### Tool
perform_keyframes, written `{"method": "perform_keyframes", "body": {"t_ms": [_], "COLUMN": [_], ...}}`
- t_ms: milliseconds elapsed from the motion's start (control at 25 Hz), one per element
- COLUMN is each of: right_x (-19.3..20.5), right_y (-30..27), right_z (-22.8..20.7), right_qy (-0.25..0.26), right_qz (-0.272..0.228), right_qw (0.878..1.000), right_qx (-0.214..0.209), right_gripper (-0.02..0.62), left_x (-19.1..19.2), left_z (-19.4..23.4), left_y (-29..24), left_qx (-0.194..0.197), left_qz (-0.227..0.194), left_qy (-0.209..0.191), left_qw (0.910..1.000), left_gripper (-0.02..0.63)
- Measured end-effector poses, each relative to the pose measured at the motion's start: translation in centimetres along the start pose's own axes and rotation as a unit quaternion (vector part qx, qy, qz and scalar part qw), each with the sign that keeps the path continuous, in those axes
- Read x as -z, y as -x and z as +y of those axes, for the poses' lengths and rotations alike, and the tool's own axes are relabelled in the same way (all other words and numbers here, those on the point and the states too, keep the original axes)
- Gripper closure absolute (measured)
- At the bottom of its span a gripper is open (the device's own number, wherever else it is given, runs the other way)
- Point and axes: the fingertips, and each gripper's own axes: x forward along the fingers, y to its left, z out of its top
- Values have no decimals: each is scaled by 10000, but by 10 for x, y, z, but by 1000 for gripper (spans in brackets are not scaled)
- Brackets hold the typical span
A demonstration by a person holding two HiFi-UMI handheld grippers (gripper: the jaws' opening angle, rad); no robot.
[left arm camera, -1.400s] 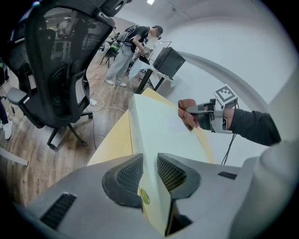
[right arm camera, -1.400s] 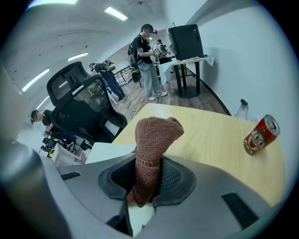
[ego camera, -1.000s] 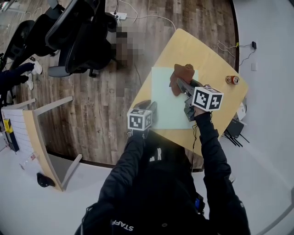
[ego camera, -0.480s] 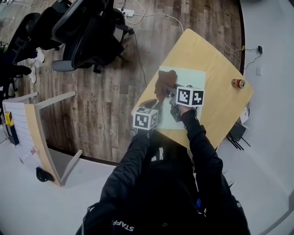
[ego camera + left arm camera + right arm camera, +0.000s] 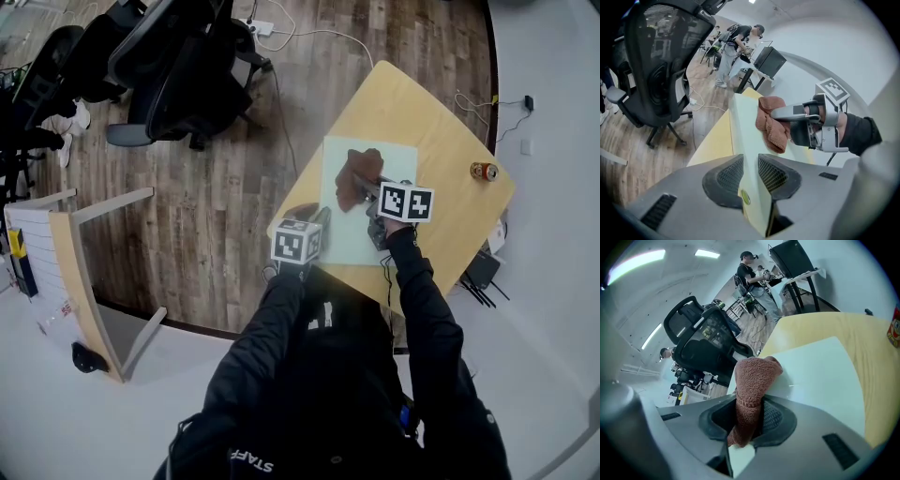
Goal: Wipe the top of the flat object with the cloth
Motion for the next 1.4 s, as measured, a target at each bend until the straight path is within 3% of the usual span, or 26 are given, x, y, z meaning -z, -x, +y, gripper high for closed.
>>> {"method": "perform_keyframes", "body": {"t_ms": [680, 1000, 1200, 1400], "right_x": [-5, -6, -19, -11], "right_y": [64, 100, 110, 89], "right_z": [-84, -109, -59, 8], "right_qy": [-47, -66, -186, -94], "right_qz": [-242, -374, -692, -415], "right_qw": [9977, 9929, 9965, 9988], "right_qx": [638, 1126, 440, -256], "right_gripper": [485, 488, 489, 489], "left_x": [1, 1, 2, 2], "left_z": [-1, -1, -1, -2], "left_y": [-1, -1, 0, -1], "left_qx": [-105, -127, -97, -68], "left_qz": [22, 43, 49, 46], "left_qy": [-17, -27, 9, 45], "left_qw": [9999, 9999, 9999, 10000], "left_gripper": [489, 489, 489, 489]}}
